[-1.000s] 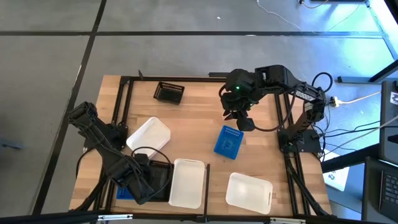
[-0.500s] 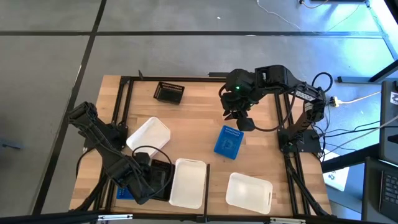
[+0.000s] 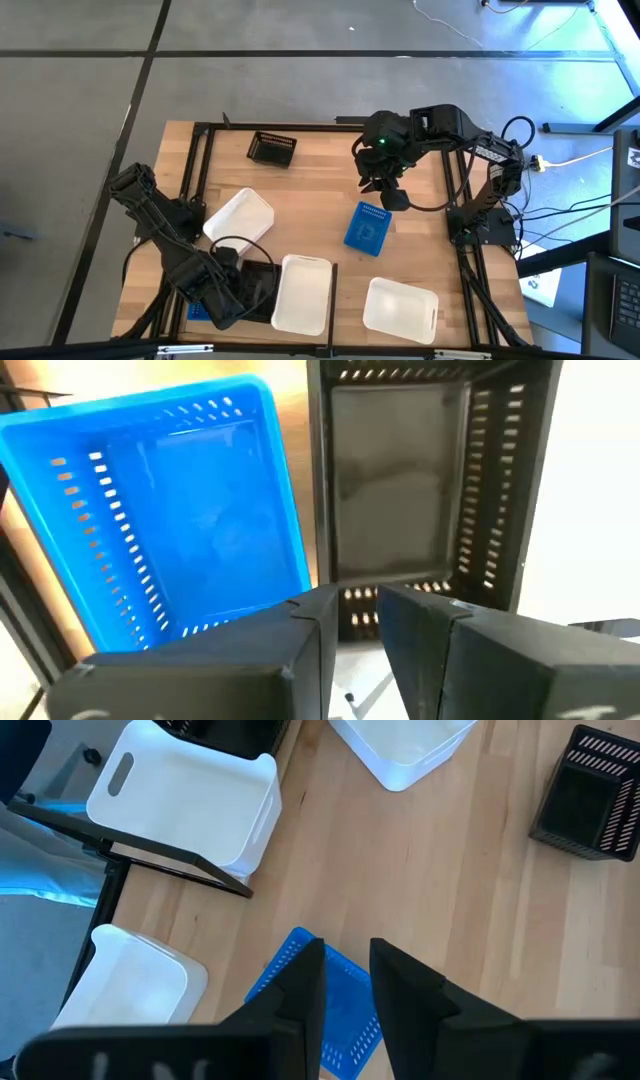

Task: Stack baskets on shelf by color
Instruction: Stack the bottom white bin on top of the white bin on the shelf

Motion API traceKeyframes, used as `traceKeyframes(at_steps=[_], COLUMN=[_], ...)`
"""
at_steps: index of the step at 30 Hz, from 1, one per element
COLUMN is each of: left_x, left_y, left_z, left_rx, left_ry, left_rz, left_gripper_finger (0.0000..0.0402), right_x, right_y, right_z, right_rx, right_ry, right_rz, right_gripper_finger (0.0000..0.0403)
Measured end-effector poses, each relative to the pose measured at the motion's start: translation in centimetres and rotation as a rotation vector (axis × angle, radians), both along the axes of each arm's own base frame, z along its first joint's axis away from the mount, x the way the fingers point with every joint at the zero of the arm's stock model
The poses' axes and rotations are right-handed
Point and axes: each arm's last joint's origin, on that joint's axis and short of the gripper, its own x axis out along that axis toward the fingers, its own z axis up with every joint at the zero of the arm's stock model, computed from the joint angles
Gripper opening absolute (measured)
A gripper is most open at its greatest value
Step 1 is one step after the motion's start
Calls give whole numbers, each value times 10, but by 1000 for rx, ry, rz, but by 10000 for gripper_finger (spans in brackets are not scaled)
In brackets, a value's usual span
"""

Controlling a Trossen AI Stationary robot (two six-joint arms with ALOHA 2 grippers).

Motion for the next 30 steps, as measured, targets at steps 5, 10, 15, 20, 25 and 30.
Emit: traceKeyframes(at_steps=[5, 10, 15, 20, 25, 30], left_x=[-1, -1, 0, -1, -7, -15], left_y=[3, 14, 31, 50, 69, 88], left_z=[0, 1, 10, 26, 39, 50], left_rx=[49, 106, 173, 282, 377, 430], left_ry=[-9, 6, -33, -156, -204, -213], left_rz=[12, 38, 14, -37, -68, -74], left_gripper_finger=[66, 66, 66, 66, 66, 66], right_x=[0, -2, -11, -21, -37, -59], right_y=[0, 1, 4, 12, 26, 39], right_z=[0, 0, 4, 11, 20, 3], right_rx=[0, 21, 87, 114, 154, 141], right_ry=[0, 10, 28, 16, 8, 118], right_rz=[1, 12, 47, 27, -5, -164], right_gripper_finger=[81, 81, 81, 81, 81, 81])
